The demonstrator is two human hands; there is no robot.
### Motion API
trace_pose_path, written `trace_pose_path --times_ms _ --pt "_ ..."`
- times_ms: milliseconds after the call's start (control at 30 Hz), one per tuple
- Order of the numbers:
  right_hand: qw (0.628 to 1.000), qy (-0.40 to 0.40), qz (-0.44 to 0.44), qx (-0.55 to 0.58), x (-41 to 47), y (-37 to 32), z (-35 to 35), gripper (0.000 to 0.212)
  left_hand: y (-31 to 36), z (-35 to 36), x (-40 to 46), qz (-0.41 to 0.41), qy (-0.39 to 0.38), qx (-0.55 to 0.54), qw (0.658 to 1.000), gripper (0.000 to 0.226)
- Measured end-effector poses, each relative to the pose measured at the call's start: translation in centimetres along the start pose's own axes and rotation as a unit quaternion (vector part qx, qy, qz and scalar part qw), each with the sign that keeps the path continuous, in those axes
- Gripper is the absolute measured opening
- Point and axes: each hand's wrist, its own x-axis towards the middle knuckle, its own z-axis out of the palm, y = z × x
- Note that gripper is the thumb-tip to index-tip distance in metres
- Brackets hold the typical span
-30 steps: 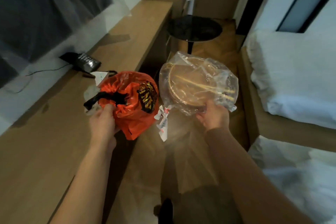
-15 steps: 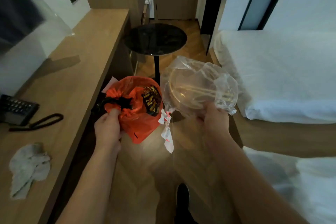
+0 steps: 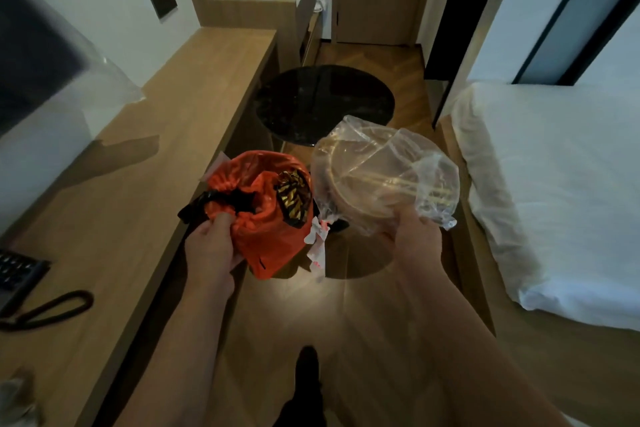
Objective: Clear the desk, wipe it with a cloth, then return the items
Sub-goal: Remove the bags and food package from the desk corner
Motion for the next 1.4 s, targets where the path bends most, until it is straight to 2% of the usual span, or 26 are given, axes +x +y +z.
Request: trace_pose_path --times_ms 167,367,533,700,800,933,1000,1100,1200,1400 --pt "1.0 0.013 0.013 0.019 8.3 -2.5 6.9 0.018 1.1 4.9 9.4 -0.021 -0.002 0.012 1.0 0.008" --pt "0.999 0.025 -0.017 -0.013 17.0 -6.9 14.7 0.025 4.9 11.0 20.9 -0.019 -0.004 0.033 0.999 0.012" --pt "0.998 0.014 -0.007 -0.057 22.1 -8.5 19.1 0.022 7.4 14.9 26.5 -0.009 0.038 0.032 0.999 0.02" --pt "0.993 -0.067 0.027 -0.092 26.3 -8.4 23.8 0.018 7.4 14.6 29.4 -0.045 0.095 0.058 0.993 0.019" --pt "0.983 -0.122 0.056 -0.122 27.9 -7.7 27.0 0.024 6.9 13.3 29.7 -0.063 0.136 0.088 0.985 0.017" --pt "0.966 -0.189 0.072 -0.163 29.5 -5.6 31.3 0.02 5.5 11.0 30.2 -0.08 0.196 0.137 0.968 0.026" --pt "0.958 -0.199 0.059 -0.199 29.5 -4.4 32.7 0.015 5.0 10.3 30.5 -0.087 0.207 0.159 0.962 0.027" --pt "0.941 -0.223 0.039 -0.252 29.6 -1.7 34.2 0.021 3.5 9.7 31.6 -0.099 0.205 0.185 0.956 0.03" --pt "0.919 -0.241 0.021 -0.313 30.6 2.0 35.4 0.023 0.6 8.9 33.4 -0.079 0.207 0.252 0.942 0.046" --pt "0.885 -0.231 -0.028 -0.403 36.8 13.2 38.7 0.025 -8.3 8.7 39.1 0.003 0.183 0.425 0.886 0.04"
